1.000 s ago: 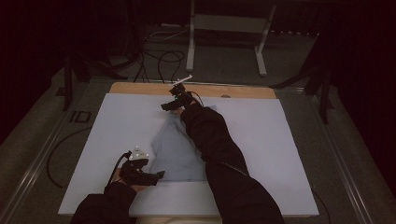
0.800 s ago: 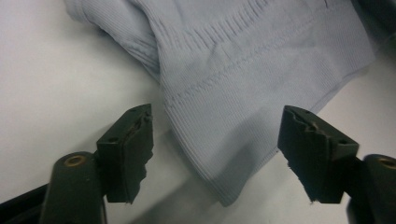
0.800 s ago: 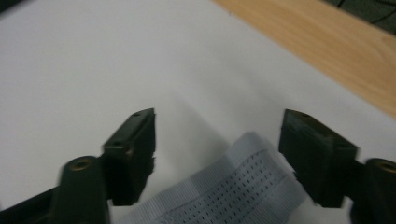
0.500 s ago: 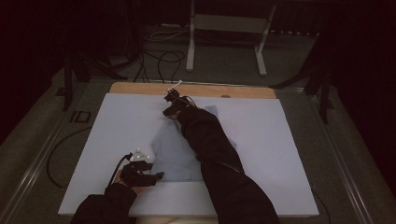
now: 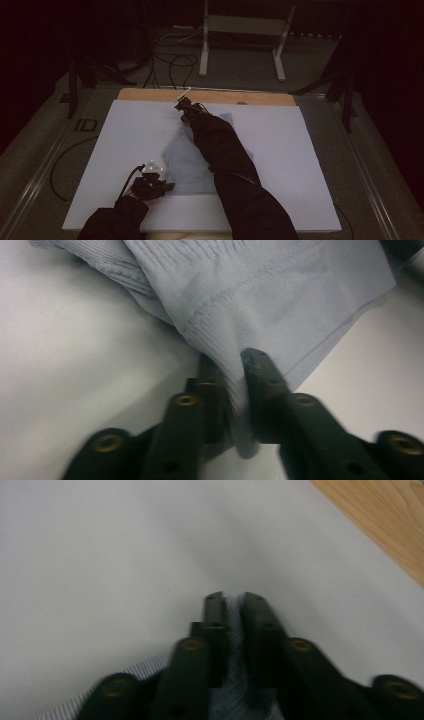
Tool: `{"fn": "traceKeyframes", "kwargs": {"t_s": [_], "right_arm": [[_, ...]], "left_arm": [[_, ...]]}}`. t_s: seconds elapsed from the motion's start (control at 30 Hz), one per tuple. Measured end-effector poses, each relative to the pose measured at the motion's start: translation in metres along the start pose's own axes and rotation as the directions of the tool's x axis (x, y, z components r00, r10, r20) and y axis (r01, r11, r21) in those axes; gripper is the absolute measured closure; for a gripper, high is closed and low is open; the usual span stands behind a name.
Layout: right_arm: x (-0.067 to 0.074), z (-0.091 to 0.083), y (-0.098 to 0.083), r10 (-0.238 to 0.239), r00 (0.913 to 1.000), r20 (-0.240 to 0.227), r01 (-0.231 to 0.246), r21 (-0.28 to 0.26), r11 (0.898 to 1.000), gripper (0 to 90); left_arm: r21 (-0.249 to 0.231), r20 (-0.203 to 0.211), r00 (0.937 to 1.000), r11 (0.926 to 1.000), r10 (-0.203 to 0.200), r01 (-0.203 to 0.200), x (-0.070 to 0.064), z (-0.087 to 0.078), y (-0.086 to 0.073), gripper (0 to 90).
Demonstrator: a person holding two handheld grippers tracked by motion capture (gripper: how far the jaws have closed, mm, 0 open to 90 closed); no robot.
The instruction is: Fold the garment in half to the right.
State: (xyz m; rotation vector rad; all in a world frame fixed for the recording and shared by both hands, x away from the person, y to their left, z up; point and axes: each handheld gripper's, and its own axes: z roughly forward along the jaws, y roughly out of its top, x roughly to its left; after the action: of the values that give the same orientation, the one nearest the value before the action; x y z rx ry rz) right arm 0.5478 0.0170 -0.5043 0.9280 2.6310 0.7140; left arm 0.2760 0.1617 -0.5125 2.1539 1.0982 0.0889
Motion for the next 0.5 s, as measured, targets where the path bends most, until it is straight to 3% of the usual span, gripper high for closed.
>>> {"fn": "traceKeyframes", "kwargs": {"t_s": [0.5], "right_arm": [[-0.005, -0.022, 0.002, 0.016, 0.9991, -0.04, -0.018, -0.042, 0.999, 87.2]], "left_arm": [[-0.01, 0.013, 0.9998, 0.9999, 0.012, -0.012, -0.005, -0.006, 0.005, 86.6]]}}
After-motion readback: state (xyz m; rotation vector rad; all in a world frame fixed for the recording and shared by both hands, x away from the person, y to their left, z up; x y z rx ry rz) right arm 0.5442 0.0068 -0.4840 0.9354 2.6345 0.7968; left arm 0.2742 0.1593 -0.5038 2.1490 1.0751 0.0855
